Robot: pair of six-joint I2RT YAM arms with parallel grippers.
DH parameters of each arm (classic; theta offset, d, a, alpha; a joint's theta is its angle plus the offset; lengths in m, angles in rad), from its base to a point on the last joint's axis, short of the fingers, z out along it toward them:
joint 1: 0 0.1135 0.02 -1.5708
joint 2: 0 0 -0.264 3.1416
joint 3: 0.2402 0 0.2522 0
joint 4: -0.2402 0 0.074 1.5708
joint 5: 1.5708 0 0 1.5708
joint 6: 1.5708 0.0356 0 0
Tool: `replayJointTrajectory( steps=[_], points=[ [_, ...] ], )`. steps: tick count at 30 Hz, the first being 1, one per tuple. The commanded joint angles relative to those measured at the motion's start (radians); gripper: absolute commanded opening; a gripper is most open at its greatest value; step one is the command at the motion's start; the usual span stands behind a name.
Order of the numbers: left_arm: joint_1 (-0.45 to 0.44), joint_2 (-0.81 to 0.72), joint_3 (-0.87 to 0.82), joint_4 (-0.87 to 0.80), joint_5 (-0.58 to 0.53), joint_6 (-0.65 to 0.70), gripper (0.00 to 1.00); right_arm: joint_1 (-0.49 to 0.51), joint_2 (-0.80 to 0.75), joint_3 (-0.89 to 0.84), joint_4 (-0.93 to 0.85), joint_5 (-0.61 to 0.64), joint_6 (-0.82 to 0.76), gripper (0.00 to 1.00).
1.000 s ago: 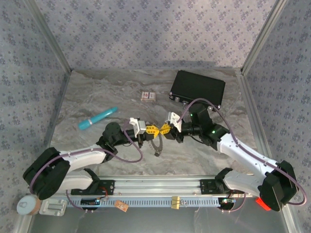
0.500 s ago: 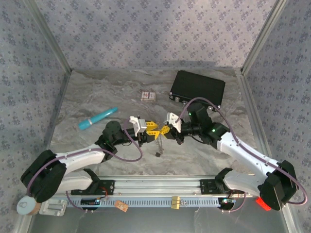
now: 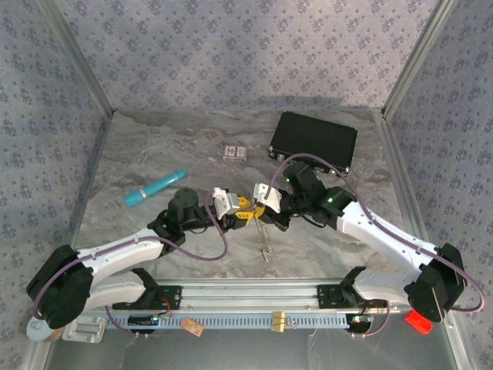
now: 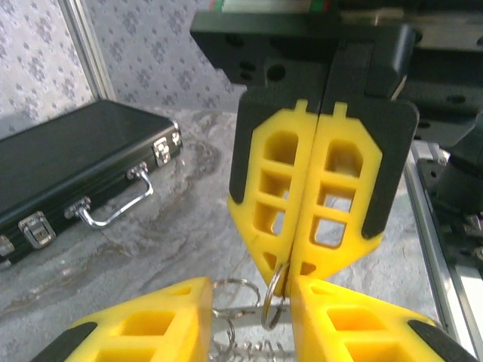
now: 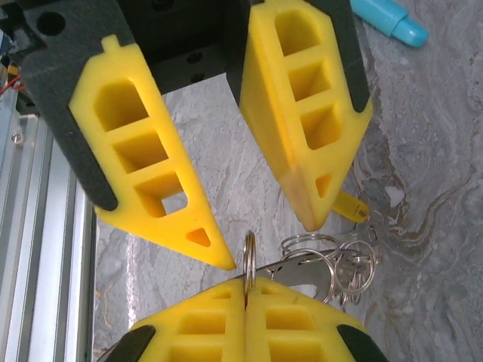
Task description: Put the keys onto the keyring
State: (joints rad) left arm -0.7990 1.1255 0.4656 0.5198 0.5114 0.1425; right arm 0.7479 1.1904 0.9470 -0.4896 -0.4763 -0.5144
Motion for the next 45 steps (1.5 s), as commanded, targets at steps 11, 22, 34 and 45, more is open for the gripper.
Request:
replayJointTrajectory(
  steps=[11,22,34,45],
  points=[
    [-0.018,0.042,0.049,-0.090,0.059,0.080,0.04,0.064,0.065,0.082,-0.070,0.061,-0.063,0.00],
    [-0.018,0.025,-0.087,0.258,0.010,-0.056,0.00,-0.117,-0.135,-0.227,0.407,-0.206,0.208,0.41],
    [-0.019,0.074,-0.123,0.445,0.029,-0.145,0.00,-0.118,-0.131,-0.358,0.602,-0.272,0.241,0.36],
    [-0.020,0.091,-0.128,0.501,0.049,-0.176,0.00,-0.102,-0.108,-0.342,0.642,-0.287,0.250,0.19]
  ],
)
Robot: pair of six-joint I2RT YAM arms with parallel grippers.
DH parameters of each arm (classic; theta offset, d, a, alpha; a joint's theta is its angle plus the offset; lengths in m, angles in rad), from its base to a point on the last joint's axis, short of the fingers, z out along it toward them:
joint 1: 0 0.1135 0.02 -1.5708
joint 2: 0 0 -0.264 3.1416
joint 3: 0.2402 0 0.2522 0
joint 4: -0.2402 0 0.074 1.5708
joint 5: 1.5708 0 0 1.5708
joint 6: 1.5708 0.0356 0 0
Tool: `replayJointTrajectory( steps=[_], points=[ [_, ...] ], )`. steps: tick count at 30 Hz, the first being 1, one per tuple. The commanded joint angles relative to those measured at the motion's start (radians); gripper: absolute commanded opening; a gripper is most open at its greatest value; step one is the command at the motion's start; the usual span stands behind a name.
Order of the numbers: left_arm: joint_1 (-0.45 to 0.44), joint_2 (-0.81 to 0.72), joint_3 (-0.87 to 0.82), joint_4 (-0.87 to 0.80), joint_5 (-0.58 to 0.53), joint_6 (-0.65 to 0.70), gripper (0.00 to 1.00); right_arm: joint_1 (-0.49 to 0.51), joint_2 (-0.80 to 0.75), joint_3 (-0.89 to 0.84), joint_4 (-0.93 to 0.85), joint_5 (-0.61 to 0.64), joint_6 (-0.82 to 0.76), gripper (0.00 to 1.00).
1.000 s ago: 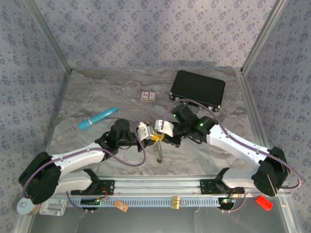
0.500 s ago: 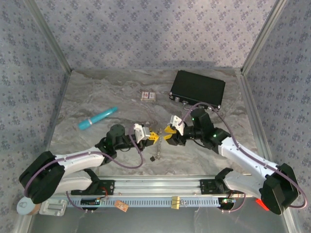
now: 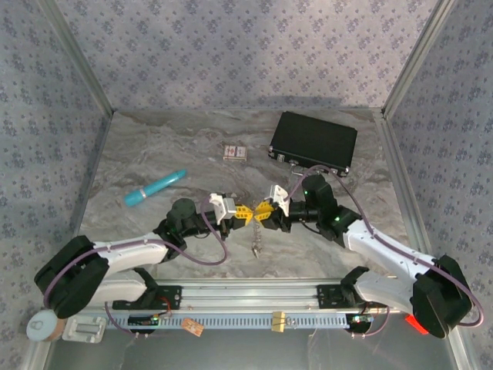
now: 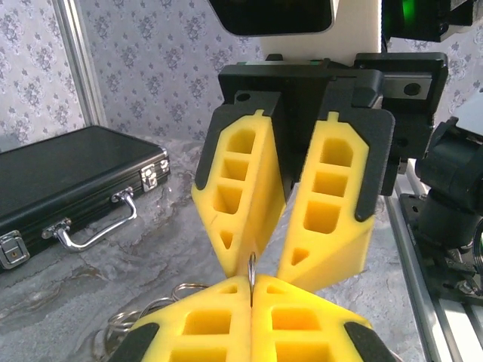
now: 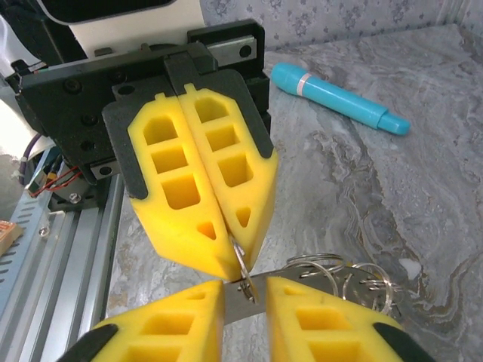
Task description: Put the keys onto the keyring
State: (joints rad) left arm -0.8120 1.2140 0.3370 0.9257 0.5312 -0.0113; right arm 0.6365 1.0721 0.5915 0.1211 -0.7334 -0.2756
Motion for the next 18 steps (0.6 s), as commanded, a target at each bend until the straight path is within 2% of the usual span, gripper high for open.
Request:
replayJointTrajectory(
  steps=[1,6,7,10,11,18],
  points=[
    [-0.006,0.004,0.000,0.099,0.029,-0.024,0.00,0.010,0.013,0.016,0.032,-0.030,0.011,0.17],
    [-0.007,0.004,-0.001,0.102,0.025,-0.028,0.00,0.015,0.020,0.032,0.040,-0.037,0.017,0.00],
    [-0.007,0.000,-0.001,0.096,0.014,-0.030,0.00,0.014,0.020,0.038,0.030,-0.032,0.016,0.00],
    [-0.007,-0.028,-0.001,0.030,-0.039,-0.018,0.20,0.014,0.017,0.069,-0.057,-0.005,-0.017,0.00],
    [-0.007,-0.046,0.002,-0.016,-0.047,-0.003,0.23,0.017,0.019,0.088,-0.109,0.010,-0.039,0.00],
    [-0.006,-0.163,0.051,-0.391,-0.084,0.146,0.28,0.069,0.080,0.250,-0.451,0.116,-0.217,0.00]
  ],
)
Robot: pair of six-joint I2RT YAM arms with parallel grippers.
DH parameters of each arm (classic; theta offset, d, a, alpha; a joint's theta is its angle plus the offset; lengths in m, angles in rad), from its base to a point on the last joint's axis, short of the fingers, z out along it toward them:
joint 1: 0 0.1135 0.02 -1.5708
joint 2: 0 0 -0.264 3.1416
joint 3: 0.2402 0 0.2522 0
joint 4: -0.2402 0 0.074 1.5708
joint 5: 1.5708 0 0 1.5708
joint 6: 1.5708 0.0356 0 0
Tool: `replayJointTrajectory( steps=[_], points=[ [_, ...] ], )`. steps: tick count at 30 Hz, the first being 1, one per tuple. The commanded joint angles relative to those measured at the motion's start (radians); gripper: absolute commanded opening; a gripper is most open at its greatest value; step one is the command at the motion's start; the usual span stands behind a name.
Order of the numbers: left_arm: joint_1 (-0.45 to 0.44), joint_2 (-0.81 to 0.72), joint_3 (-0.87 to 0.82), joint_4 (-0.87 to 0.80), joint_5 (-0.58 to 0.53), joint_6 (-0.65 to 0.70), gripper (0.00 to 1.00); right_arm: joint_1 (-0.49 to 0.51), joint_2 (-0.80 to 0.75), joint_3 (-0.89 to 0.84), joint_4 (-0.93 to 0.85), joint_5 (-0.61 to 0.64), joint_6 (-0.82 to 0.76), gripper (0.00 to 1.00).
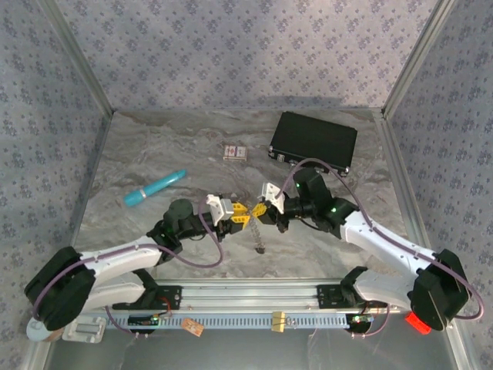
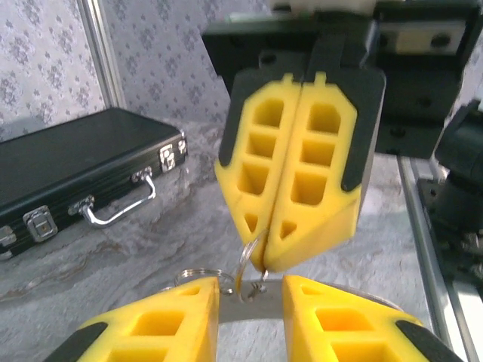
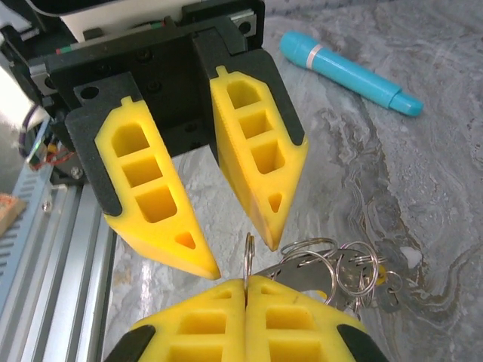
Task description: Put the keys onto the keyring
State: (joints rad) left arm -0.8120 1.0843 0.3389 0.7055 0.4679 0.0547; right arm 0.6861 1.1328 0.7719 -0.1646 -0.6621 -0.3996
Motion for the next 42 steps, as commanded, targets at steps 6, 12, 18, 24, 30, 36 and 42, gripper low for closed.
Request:
replayJointTrajectory(
  steps=[6,12,18,24,30,36,42],
  points=[
    [-0.006,-0.055,0.064,-0.267,-0.026,0.125,0.27,0.067,0.081,0.158,-0.281,0.113,-0.163,0.00],
    [-0.006,-0.042,0.073,-0.284,-0.002,0.136,0.22,0.104,0.133,0.225,-0.340,0.131,-0.212,0.00],
    [-0.007,-0.041,0.079,-0.295,0.013,0.151,0.18,0.136,0.192,0.295,-0.411,0.142,-0.272,0.00],
    [-0.006,-0.043,0.080,-0.297,0.036,0.163,0.11,0.146,0.219,0.329,-0.432,0.120,-0.292,0.00],
    [-0.006,-0.059,0.068,-0.282,0.039,0.167,0.00,0.085,0.137,0.231,-0.274,0.027,-0.182,0.30],
    [-0.006,-0.088,0.035,-0.222,0.026,0.155,0.00,-0.002,0.011,0.042,-0.072,-0.040,-0.053,0.37],
    [-0.014,-0.096,0.026,-0.212,0.034,0.183,0.00,0.049,0.032,0.019,-0.079,0.029,-0.078,0.34]
  ],
)
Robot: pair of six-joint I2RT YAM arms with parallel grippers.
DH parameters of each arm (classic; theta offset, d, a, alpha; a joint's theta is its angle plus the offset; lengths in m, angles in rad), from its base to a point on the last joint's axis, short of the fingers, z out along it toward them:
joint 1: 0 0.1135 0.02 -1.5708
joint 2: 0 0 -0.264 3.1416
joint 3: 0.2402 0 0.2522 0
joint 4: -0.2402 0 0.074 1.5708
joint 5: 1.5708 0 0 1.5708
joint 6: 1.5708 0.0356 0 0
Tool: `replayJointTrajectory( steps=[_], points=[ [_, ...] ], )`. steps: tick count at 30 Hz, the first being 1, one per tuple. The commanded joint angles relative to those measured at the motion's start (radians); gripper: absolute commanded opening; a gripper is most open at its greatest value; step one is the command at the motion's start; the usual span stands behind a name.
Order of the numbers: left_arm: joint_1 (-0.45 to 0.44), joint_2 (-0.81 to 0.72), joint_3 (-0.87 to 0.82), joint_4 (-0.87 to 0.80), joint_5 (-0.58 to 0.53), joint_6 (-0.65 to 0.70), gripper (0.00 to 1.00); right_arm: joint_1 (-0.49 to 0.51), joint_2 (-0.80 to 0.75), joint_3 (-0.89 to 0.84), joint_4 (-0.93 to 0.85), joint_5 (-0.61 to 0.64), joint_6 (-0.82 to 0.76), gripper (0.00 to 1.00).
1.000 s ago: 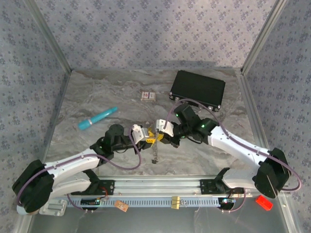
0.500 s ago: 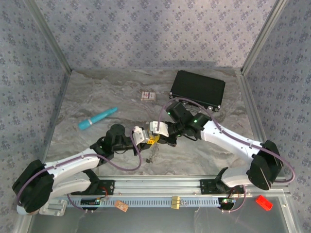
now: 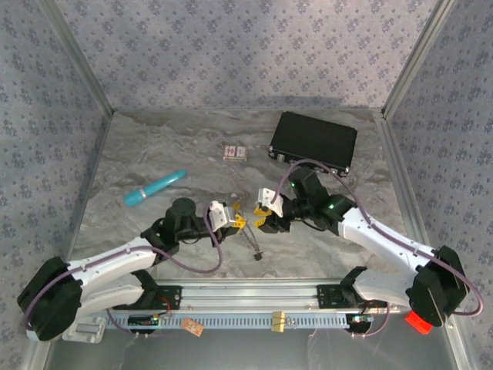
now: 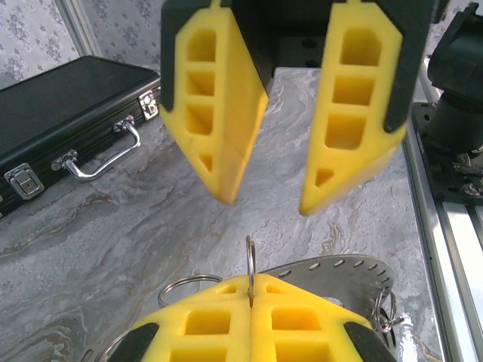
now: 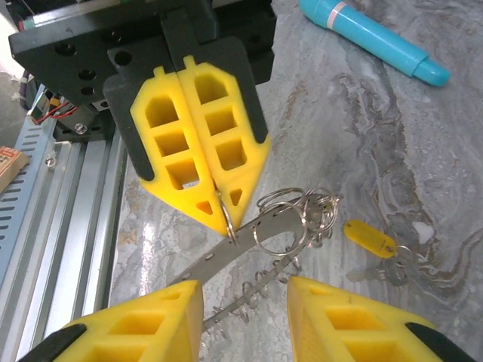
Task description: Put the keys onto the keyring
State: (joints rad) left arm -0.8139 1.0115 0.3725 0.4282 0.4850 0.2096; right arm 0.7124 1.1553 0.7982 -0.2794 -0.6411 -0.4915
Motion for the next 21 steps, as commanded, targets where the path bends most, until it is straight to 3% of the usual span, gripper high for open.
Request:
replayJointTrajectory(
  steps=[1,13,21],
  points=[
    [-0.015,-0.026,-0.009,0.062,0.015,0.040,0.00,0.032,0.014,-0.006,0.041,0.016,0.008,0.33],
    [-0.031,-0.031,-0.027,0.077,0.026,0.094,0.00,0.068,0.031,0.000,0.058,0.031,-0.027,0.24],
    [-0.039,-0.050,-0.030,0.063,0.013,0.125,0.00,0.060,-0.014,-0.039,0.029,0.077,-0.064,0.29]
  ],
)
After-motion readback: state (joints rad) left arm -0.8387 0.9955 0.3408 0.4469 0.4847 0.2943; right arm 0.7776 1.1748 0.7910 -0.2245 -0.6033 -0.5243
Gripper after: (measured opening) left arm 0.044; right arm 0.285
